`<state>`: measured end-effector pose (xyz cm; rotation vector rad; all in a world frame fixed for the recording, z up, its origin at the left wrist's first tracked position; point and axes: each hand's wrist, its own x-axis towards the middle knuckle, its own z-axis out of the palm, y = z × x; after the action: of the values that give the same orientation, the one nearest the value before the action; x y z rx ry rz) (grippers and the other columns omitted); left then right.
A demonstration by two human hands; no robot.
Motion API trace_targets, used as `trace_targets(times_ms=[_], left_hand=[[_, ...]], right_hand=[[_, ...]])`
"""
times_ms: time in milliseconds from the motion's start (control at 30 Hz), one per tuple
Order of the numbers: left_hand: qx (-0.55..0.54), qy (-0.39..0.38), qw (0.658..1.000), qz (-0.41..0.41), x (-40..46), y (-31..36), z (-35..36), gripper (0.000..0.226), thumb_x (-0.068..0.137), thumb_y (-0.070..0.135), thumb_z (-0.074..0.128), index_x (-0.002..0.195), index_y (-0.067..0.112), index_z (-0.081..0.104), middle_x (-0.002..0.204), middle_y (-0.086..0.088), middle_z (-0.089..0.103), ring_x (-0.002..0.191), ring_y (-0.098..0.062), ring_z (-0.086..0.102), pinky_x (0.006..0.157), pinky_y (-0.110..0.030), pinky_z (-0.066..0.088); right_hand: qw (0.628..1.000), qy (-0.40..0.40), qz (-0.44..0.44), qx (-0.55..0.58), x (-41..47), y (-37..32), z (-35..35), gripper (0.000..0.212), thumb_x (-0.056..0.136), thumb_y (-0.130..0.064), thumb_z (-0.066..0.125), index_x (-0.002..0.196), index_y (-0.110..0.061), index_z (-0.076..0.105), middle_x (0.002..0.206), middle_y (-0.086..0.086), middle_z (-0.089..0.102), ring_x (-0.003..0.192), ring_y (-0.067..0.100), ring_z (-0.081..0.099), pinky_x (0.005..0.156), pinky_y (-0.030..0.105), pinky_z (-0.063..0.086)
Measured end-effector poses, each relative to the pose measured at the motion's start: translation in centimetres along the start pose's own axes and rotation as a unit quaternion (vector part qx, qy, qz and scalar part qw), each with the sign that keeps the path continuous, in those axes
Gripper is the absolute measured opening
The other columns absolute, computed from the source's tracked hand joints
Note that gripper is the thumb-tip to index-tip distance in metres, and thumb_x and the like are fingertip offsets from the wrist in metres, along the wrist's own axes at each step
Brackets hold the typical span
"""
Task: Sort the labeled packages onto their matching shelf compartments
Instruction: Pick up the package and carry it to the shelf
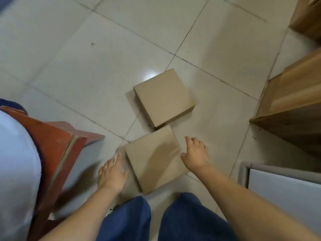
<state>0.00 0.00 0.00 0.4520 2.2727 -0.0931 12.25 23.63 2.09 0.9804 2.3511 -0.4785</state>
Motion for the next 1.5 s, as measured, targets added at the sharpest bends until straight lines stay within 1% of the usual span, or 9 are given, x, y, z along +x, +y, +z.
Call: trace_targets(times_ms=[133,367,500,700,900,1033,1200,1367,1500], left_hand=[[-0.163,-0.062,0.983,-0.064,3.6,0.2,3.4,0.075,0.087,0.034,0.051,0.148,0.021,0.010,0.148,-0.013,0.034,0.133,-0.030,0.036,0.107,-0.038,0.032],[-0.454,-0.119,0.868,-0.164,7.5,1.9,7.1,0.068,0.081,0.005,0.057,0.141,0.009,0.024,0.119,-0.018,0.058,0.102,-0.032,0.057,0.079,-0.030,0.043],[-0.498,-0.145,0.841,-0.153,7.0,2.6,6.9,0.050,0.084,0.002,0.054,0.130,0.008,0.036,0.097,-0.005,0.059,0.077,-0.014,0.055,0.057,-0.024,0.039],[-0.503,-0.142,0.844,-0.123,4.0,4.3,3.9,0.052,0.086,-0.002,0.049,0.135,0.008,0.033,0.111,-0.010,0.052,0.091,-0.021,0.050,0.069,-0.027,0.037],[-0.471,-0.112,0.872,-0.077,-1.1,5.4,-3.1,0.054,0.081,-0.004,0.053,0.132,0.009,0.038,0.119,-0.013,0.057,0.099,-0.025,0.054,0.080,-0.029,0.041],[-0.456,-0.080,0.886,-0.043,-5.8,7.4,-10.2,0.048,0.082,-0.001,0.055,0.126,0.013,0.042,0.105,-0.005,0.054,0.088,-0.019,0.052,0.073,-0.027,0.040],[-0.460,-0.058,0.886,-0.005,-11.1,10.2,-20.4,0.052,0.079,0.001,0.062,0.127,0.009,0.044,0.124,-0.018,0.057,0.107,-0.032,0.057,0.093,-0.042,0.047],[-0.480,-0.016,0.876,0.045,-17.6,13.8,-30.5,0.065,0.081,0.022,0.062,0.138,0.020,0.033,0.132,-0.014,0.049,0.109,-0.034,0.057,0.090,-0.046,0.049],[-0.476,0.004,0.876,0.075,-23.6,16.3,-37.6,0.066,0.087,0.037,0.053,0.145,0.028,0.023,0.142,-0.012,0.030,0.123,-0.033,0.044,0.101,-0.043,0.040]], right_hand=[[0.997,-0.043,0.035,0.056,3.0,0.5,4.4,0.059,0.087,-0.022,0.045,0.142,-0.015,0.026,0.138,0.013,0.041,0.122,0.031,0.039,0.101,0.039,0.032],[0.945,-0.101,0.086,0.298,6.9,0.8,8.2,0.062,0.089,-0.015,0.049,0.144,-0.006,0.021,0.147,0.013,0.031,0.132,0.029,0.034,0.103,0.034,0.033],[0.880,-0.152,0.136,0.429,7.2,0.4,9.1,0.044,0.090,-0.020,0.052,0.130,-0.007,0.037,0.128,0.010,0.050,0.106,0.026,0.050,0.090,0.034,0.044],[0.847,-0.145,0.202,0.469,4.4,1.4,7.7,0.045,0.088,-0.034,0.050,0.126,-0.011,0.043,0.131,0.012,0.049,0.110,0.031,0.052,0.092,0.042,0.044],[0.802,-0.088,0.270,0.525,-1.1,2.0,1.0,0.061,0.092,-0.052,0.026,0.135,-0.011,0.037,0.140,0.013,0.041,0.118,0.028,0.042,0.100,0.043,0.031],[0.761,-0.070,0.312,0.565,-4.8,2.3,-5.3,0.115,0.051,-0.087,0.020,0.141,-0.018,0.033,0.142,0.010,0.042,0.127,0.031,0.040,0.109,0.049,0.028],[0.769,-0.032,0.278,0.575,-9.3,3.3,-14.3,0.135,0.034,-0.099,0.015,0.140,-0.017,0.036,0.142,0.011,0.043,0.129,0.030,0.040,0.110,0.048,0.029],[0.755,0.002,0.259,0.602,-14.7,2.9,-25.5,0.129,0.044,-0.095,0.015,0.144,-0.015,0.029,0.149,0.009,0.035,0.135,0.027,0.033,0.111,0.044,0.023],[0.748,0.037,0.228,0.622,-21.5,0.8,-35.9,0.094,0.077,-0.078,0.007,0.146,-0.017,0.028,0.153,0.006,0.028,0.141,0.026,0.025,0.115,0.046,0.013]])
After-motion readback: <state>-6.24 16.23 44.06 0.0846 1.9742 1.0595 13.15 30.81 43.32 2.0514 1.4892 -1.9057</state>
